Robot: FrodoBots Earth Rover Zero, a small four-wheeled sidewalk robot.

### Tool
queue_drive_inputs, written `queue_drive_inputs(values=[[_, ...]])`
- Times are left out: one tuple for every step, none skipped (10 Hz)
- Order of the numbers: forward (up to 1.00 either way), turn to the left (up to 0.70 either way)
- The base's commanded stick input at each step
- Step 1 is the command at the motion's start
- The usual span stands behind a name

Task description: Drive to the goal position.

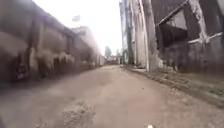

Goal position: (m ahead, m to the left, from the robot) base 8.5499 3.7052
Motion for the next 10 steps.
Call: queue_drive_inputs(values=[[0.50, 0.00], [0.50, 0.00], [0.50, 0.00], [0.50, 0.00], [0.50, 0.00], [0.50, 0.00], [0.50, 0.00], [0.50, 0.00], [0.50, 0.00], [0.50, 0.00]])
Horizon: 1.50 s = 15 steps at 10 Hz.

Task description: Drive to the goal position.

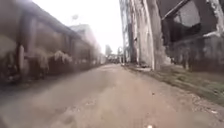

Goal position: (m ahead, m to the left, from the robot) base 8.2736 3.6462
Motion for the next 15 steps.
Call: queue_drive_inputs(values=[[0.50, 0.00], [0.50, 0.00], [0.50, 0.00], [0.50, 0.00], [0.50, 0.00], [0.50, 0.00], [0.50, 0.00], [0.50, 0.00], [0.50, 0.00], [0.50, 0.00], [0.50, 0.00], [0.50, 0.00], [0.50, 0.00], [0.50, 0.00], [0.50, 0.00]])
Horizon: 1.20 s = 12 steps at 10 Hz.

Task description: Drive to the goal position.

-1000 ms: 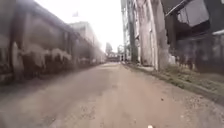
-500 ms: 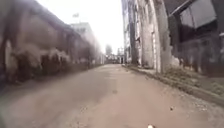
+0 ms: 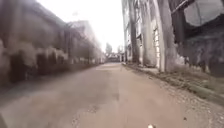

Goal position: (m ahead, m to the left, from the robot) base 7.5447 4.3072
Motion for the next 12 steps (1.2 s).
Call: queue_drive_inputs(values=[[0.50, 0.00], [0.50, 0.00], [0.50, 0.00], [0.50, 0.00], [0.50, 0.00], [0.50, 0.00], [0.50, 0.00], [0.50, 0.00], [0.50, 0.00], [0.50, 0.00], [0.50, 0.00], [0.50, 0.00]])
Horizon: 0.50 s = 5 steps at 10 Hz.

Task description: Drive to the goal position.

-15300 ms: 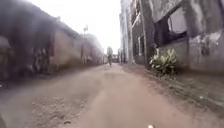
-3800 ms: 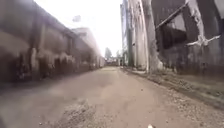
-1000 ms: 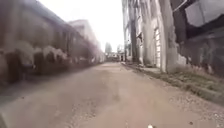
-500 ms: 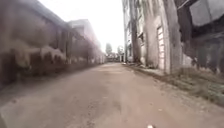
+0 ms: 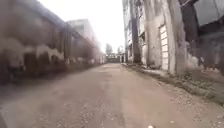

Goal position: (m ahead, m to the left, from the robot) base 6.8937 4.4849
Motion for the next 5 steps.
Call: queue_drive_inputs(values=[[0.50, 0.00], [0.50, 0.00], [0.50, 0.00], [0.50, 0.00], [0.50, 0.00]])
